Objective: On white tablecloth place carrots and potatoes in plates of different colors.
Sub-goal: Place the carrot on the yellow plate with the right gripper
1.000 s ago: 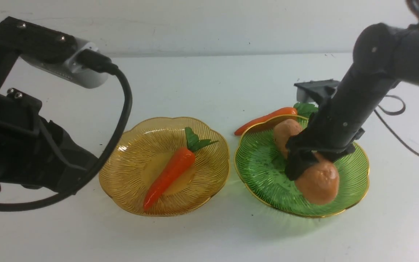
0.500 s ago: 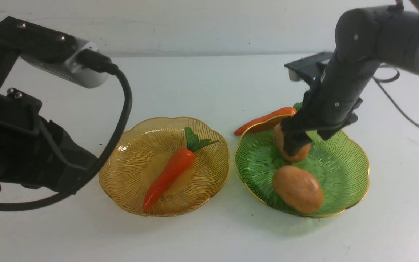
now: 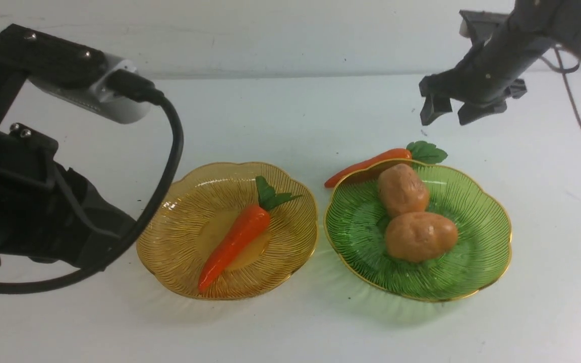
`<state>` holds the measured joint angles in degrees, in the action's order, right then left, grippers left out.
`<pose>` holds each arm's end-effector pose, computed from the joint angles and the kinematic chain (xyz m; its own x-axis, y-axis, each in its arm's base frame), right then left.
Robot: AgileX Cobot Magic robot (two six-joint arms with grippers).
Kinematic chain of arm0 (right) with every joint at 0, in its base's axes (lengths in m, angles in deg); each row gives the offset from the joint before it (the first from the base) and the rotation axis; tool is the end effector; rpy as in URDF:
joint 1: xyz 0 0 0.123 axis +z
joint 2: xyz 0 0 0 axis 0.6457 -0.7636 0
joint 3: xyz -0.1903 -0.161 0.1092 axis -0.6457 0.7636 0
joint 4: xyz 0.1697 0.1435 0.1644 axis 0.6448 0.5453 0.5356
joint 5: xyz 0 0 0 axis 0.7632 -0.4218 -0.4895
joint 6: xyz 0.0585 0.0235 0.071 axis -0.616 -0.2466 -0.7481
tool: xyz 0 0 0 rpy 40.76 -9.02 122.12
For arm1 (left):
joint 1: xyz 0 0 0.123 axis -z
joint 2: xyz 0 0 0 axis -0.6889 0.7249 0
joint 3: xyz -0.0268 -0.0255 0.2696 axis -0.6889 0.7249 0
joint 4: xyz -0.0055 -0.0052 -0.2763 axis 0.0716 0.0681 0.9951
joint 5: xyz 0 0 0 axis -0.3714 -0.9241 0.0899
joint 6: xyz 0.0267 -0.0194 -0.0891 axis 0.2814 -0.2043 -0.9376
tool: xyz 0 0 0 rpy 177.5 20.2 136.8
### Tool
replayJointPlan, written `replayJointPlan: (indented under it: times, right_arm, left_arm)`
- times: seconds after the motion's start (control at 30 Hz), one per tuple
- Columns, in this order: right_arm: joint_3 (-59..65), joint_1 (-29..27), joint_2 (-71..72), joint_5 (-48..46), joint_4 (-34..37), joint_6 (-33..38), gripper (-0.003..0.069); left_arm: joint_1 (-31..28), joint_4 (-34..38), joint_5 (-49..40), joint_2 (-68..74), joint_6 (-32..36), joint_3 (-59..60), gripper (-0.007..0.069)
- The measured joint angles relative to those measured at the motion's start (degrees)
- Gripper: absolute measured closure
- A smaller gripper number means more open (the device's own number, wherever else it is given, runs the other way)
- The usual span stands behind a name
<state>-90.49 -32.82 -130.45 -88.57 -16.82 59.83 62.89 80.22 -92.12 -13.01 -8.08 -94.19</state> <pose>0.5378 0.0980 0.1379 -0.9636 -0.0632 -0.2596 -0.1427 0.9431 0.3002 0.1986 -0.0937 0.3736 -0.7247 0.4079 -0.5554 0.5554 0.8228 -0.1204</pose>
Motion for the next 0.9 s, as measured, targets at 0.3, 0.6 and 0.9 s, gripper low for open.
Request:
replayJointPlan:
  times: [0.3,0.6,0.9]
  right_arm:
    - [-3.5,0.0,1.8,-1.1,4.6,-5.7,0.0631]
    - [-5.2,0.1,0.1,-1.6,9.9,-9.5,0.026]
    - [-5.2,0.1,-0.8,-1.7,8.3,-12.5,0.0119]
  left_arm:
    - [0.0,-1.4,-0.5,0.0,-0.1,0.0,0.0628]
    - [0.0,-1.5,-0.5,0.0,-0.1,0.0,0.0628]
    - [0.0,-1.6,-0.5,0.0,-0.1,0.0,0.0628]
